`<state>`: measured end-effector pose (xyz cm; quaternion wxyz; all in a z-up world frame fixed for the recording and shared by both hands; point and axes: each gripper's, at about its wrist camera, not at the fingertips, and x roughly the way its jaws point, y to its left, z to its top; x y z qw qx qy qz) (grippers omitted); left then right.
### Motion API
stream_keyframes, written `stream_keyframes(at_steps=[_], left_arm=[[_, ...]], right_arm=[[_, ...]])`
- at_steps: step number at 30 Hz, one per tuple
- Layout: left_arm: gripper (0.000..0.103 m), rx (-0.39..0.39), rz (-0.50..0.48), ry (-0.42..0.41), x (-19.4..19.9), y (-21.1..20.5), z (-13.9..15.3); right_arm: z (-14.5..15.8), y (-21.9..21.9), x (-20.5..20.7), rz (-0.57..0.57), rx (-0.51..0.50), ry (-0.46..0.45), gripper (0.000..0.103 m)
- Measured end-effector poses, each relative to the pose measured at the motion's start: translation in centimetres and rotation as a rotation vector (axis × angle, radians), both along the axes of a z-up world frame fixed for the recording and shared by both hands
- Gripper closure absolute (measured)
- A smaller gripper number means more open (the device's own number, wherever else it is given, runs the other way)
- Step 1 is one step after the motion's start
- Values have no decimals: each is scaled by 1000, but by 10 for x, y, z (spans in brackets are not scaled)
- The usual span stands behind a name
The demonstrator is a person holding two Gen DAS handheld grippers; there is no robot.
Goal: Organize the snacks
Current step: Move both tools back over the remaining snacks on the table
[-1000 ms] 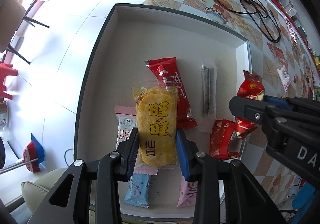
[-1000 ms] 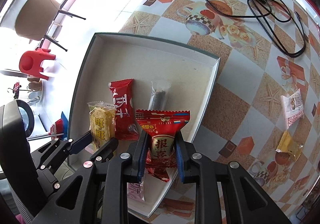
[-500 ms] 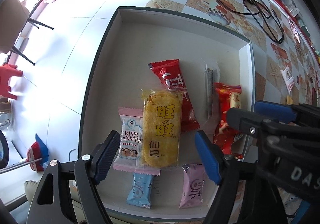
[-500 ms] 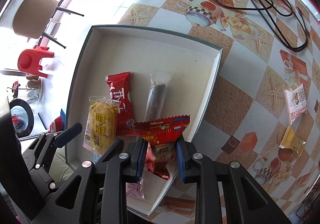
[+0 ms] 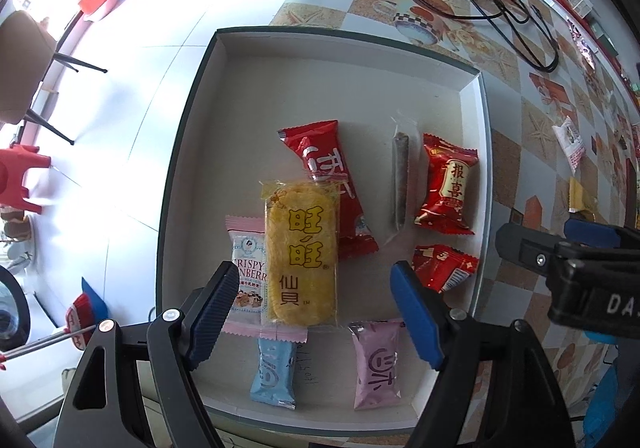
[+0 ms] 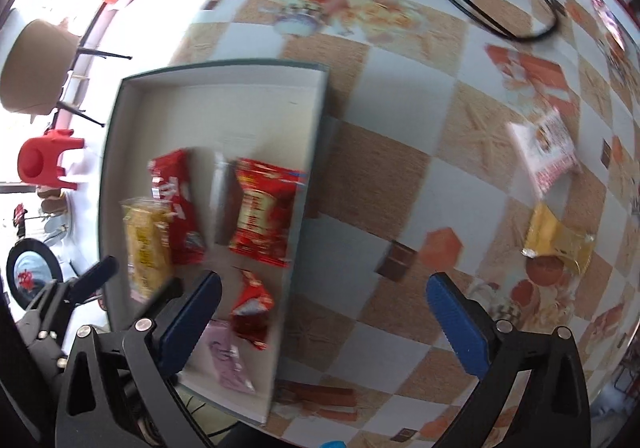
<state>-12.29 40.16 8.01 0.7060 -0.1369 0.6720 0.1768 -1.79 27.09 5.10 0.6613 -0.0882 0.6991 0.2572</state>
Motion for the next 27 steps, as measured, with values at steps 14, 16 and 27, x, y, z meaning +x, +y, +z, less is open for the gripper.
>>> stream_keyframes(at_steps=[14, 16, 27], left_arm=[[22, -5, -105, -3, 28, -58, 14], [22, -4, -116, -2, 30, -65, 17], [22, 11, -168, -9, 21, -68, 24]], right_arm=[[-55, -175, 61, -666, -71, 186, 0], [-58, -195, 67, -777, -69, 198, 0], [-76, -209, 105, -857, -88, 184, 0]])
